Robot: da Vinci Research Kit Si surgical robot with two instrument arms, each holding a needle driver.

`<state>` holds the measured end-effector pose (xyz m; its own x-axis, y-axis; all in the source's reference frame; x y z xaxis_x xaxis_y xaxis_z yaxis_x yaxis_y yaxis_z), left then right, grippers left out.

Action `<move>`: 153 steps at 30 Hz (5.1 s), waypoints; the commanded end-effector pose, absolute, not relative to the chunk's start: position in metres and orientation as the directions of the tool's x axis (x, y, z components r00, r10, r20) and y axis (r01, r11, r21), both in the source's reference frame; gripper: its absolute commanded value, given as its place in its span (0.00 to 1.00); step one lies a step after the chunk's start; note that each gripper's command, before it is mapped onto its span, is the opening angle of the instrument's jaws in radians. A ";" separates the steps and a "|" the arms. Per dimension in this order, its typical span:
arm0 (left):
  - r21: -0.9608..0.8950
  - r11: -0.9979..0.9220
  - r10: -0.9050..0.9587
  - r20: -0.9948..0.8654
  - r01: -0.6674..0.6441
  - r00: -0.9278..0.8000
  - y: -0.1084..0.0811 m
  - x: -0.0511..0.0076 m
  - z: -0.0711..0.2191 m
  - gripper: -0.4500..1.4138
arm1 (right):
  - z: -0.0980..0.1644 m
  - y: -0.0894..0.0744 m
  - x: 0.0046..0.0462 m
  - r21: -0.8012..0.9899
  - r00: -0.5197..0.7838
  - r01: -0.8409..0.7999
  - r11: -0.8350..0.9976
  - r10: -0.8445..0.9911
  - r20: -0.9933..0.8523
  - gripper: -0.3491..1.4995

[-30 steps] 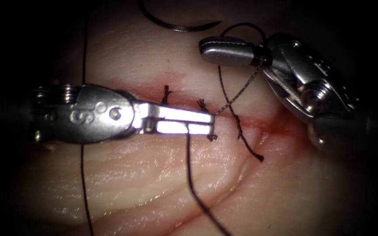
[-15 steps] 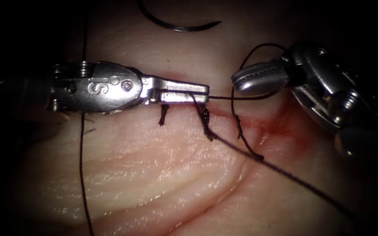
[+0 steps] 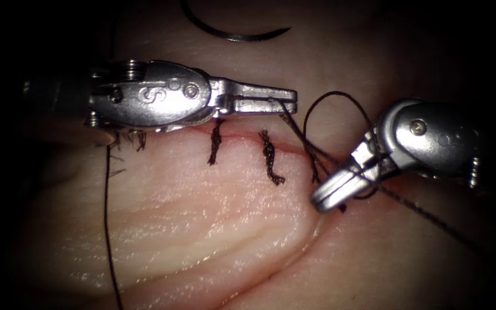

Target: Wound Closure

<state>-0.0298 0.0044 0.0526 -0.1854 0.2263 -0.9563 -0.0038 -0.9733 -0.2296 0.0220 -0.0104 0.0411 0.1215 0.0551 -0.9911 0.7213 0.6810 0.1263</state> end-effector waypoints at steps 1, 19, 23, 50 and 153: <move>-0.228 -0.974 0.225 -0.957 -0.003 -0.183 0.005 -0.0305 0.053 0.00 | 0.041 -0.011 0.0229 0.102 0.136 0.720 0.686 0.005 -0.991 0.45; -0.227 -0.974 0.223 -0.958 0.001 -0.183 0.004 -0.0302 0.053 0.00 | 0.043 -0.010 0.0219 -0.152 0.223 0.717 0.680 -0.431 -0.874 0.80; -0.226 -0.974 0.222 -0.958 0.003 -0.182 0.004 -0.0300 0.053 0.00 | 0.044 -0.010 0.0216 -0.145 0.228 0.729 0.670 -0.436 -0.870 0.80; -0.222 -0.975 0.217 -0.959 0.005 -0.180 0.004 -0.0297 0.053 0.00 | 0.044 -0.012 0.0201 -0.155 0.199 0.749 0.644 -0.443 -0.874 0.43; -0.271 -0.833 0.200 -0.960 0.481 -0.195 -0.037 -0.0402 0.036 0.00 | 0.050 0.000 0.0222 0.089 0.327 0.697 0.712 -0.205 -0.922 0.00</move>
